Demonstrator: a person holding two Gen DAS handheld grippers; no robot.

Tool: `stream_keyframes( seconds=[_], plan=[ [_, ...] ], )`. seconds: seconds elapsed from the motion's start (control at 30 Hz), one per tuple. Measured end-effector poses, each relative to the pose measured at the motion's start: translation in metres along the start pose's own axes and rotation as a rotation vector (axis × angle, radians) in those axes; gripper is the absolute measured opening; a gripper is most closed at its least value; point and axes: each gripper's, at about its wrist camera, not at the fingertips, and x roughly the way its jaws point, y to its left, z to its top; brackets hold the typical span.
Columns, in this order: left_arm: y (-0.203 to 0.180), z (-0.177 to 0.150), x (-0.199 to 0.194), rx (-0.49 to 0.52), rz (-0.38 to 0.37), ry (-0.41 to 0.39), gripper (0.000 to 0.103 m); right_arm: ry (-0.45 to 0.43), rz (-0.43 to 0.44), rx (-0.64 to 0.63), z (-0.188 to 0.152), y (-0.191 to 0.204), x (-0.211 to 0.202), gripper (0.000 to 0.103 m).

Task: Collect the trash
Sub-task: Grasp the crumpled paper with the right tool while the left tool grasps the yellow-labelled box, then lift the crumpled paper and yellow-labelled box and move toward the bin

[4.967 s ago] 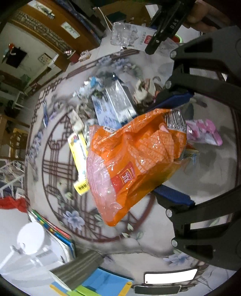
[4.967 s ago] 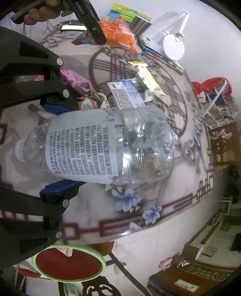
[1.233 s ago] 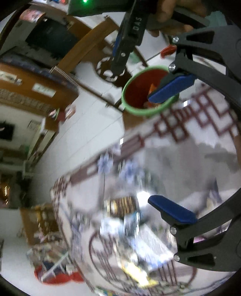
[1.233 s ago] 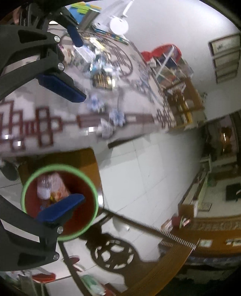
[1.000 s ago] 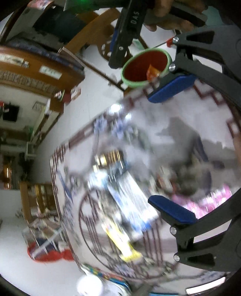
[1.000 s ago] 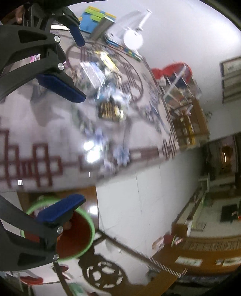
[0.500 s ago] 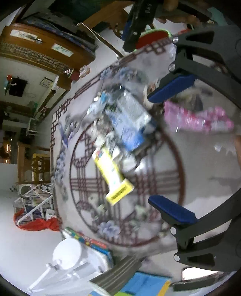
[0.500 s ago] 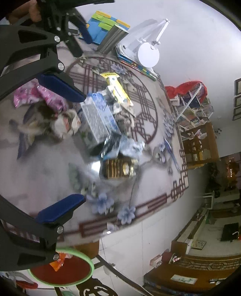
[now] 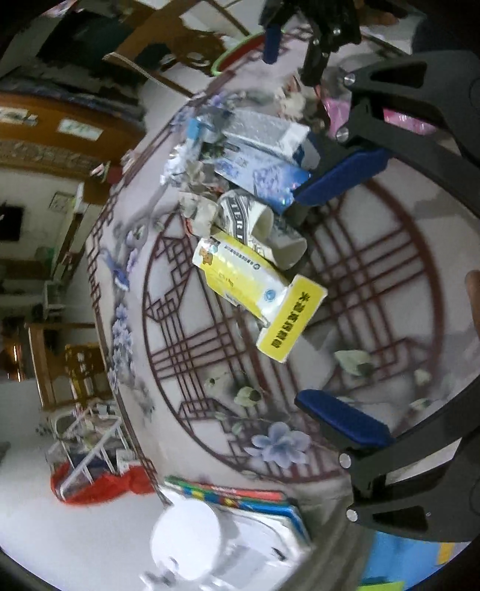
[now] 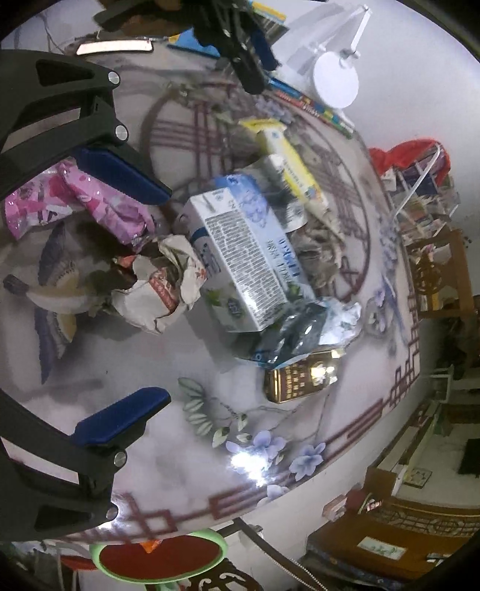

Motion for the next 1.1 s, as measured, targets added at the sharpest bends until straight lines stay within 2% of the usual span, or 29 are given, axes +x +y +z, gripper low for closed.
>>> stream_keyframes(
  seconds=[0.17, 0.33, 0.53, 0.6, 0.63, 0.67, 0.7, 0.83, 1.0, 1.1],
  plan=[
    [-0.005, 0.002, 0.031, 0.165, -0.006, 0.039, 0.098, 0.028, -0.045, 0.014, 0.002, -0.001, 0.013, 0.094],
    [-0.005, 0.003, 0.052, 0.273, -0.004, 0.053, 0.098, 0.055, -0.063, 0.019, 0.002, -0.002, 0.024, 0.093],
    [-0.004, 0.006, 0.071, 0.362, 0.007, 0.033, 0.097, 0.094, -0.071, -0.01, -0.001, 0.002, 0.039, 0.076],
    [-0.003, 0.006, 0.077, 0.371, -0.004, 0.031, 0.089, 0.102, -0.071, -0.017, -0.002, 0.004, 0.043, 0.075],
    [-0.004, 0.005, 0.079, 0.378, -0.009, 0.034, 0.085, 0.104, -0.073, -0.024, -0.002, 0.006, 0.043, 0.071],
    [-0.004, 0.005, 0.081, 0.38, -0.012, 0.035, 0.077, 0.106, -0.075, -0.031, -0.002, 0.007, 0.043, 0.064],
    [-0.004, 0.005, 0.082, 0.381, -0.014, 0.035, 0.069, 0.108, -0.074, -0.035, -0.003, 0.009, 0.043, 0.062],
    [-0.001, 0.004, 0.084, 0.349, -0.02, 0.035, 0.067, 0.116, -0.069, -0.043, -0.004, 0.011, 0.044, 0.05],
    [0.011, 0.004, 0.069, 0.242, -0.003, 0.001, 0.066, 0.116, -0.045, -0.039, -0.002, 0.012, 0.04, 0.037],
    [0.019, 0.002, 0.059, 0.182, 0.0, -0.008, 0.066, 0.105, -0.033, -0.033, 0.0, 0.011, 0.034, 0.036]
  ],
)
